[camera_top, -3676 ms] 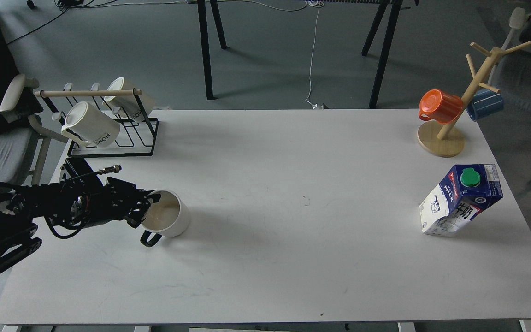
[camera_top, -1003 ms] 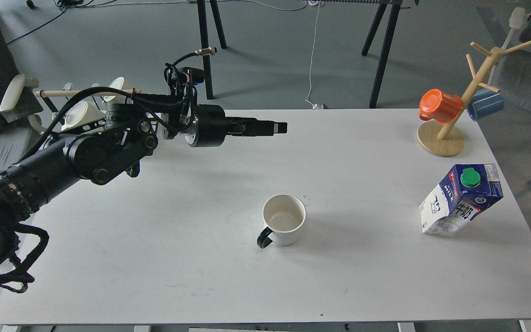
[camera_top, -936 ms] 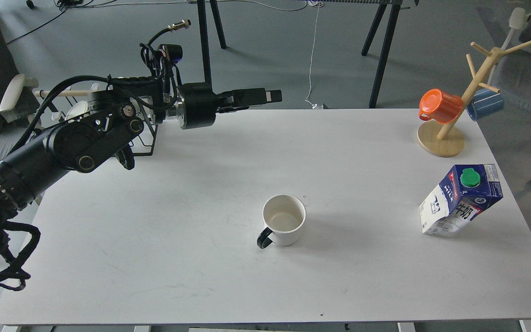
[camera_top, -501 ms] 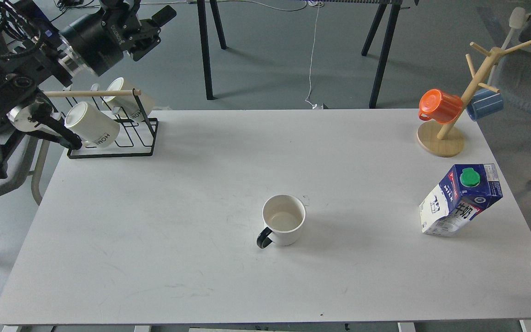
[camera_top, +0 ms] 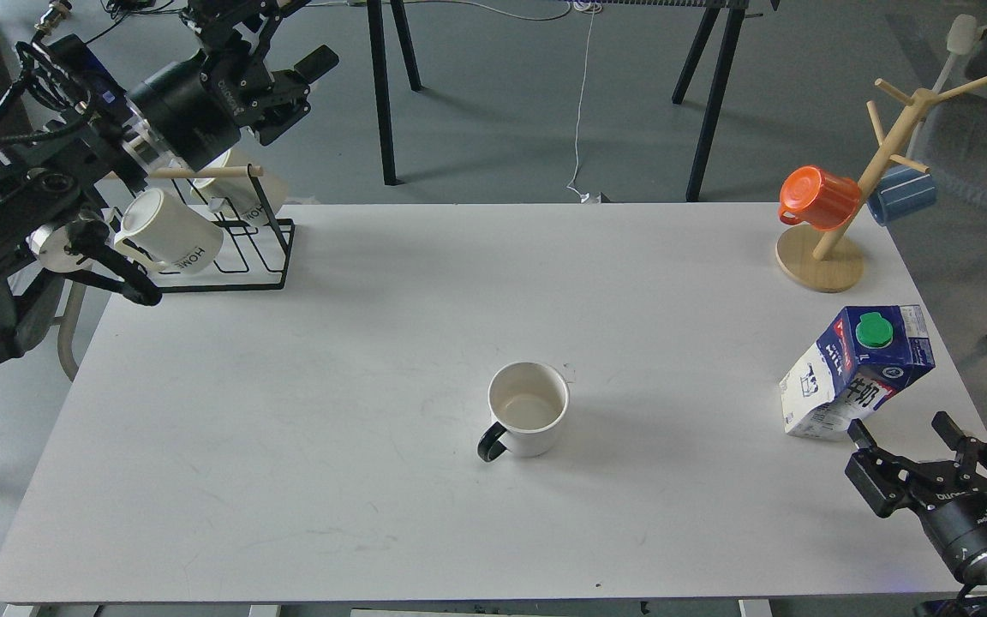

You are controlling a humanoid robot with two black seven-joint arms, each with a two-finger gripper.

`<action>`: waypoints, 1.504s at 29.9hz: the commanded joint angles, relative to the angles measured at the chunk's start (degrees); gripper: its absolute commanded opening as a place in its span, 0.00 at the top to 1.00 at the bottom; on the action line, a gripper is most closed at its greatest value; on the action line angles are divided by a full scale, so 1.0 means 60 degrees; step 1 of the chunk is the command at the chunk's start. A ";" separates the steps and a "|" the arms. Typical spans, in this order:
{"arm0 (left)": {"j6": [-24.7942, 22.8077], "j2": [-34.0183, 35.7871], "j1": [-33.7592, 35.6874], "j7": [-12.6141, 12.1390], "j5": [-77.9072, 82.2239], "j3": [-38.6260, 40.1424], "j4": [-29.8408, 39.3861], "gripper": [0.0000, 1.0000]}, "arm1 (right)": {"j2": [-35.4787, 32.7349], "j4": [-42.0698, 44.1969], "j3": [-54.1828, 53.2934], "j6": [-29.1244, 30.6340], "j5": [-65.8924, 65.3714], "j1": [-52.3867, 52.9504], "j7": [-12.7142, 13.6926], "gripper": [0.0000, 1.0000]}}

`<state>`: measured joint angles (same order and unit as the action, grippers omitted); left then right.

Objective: Place cup and milk with both arms
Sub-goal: 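Reach the right gripper to the milk carton and grasp it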

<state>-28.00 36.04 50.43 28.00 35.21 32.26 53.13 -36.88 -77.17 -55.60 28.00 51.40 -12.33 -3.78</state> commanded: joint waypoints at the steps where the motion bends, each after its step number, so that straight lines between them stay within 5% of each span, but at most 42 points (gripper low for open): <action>1: 0.0001 -0.0015 -0.0011 0.0000 0.0006 -0.0014 0.0007 0.20 | 0.0609 0.0221 0.0024 0.0000 -0.0539 0.0048 0.0014 0.01; 45: 0.0001 -0.0015 -0.0949 0.0000 0.0079 0.0000 0.0007 0.19 | 0.2353 0.2256 -0.0093 0.0000 -0.0598 0.1893 -0.0015 0.01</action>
<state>-28.00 35.81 45.09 28.00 35.68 32.26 53.18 -23.66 -64.38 -56.34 28.00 47.82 -1.69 -3.78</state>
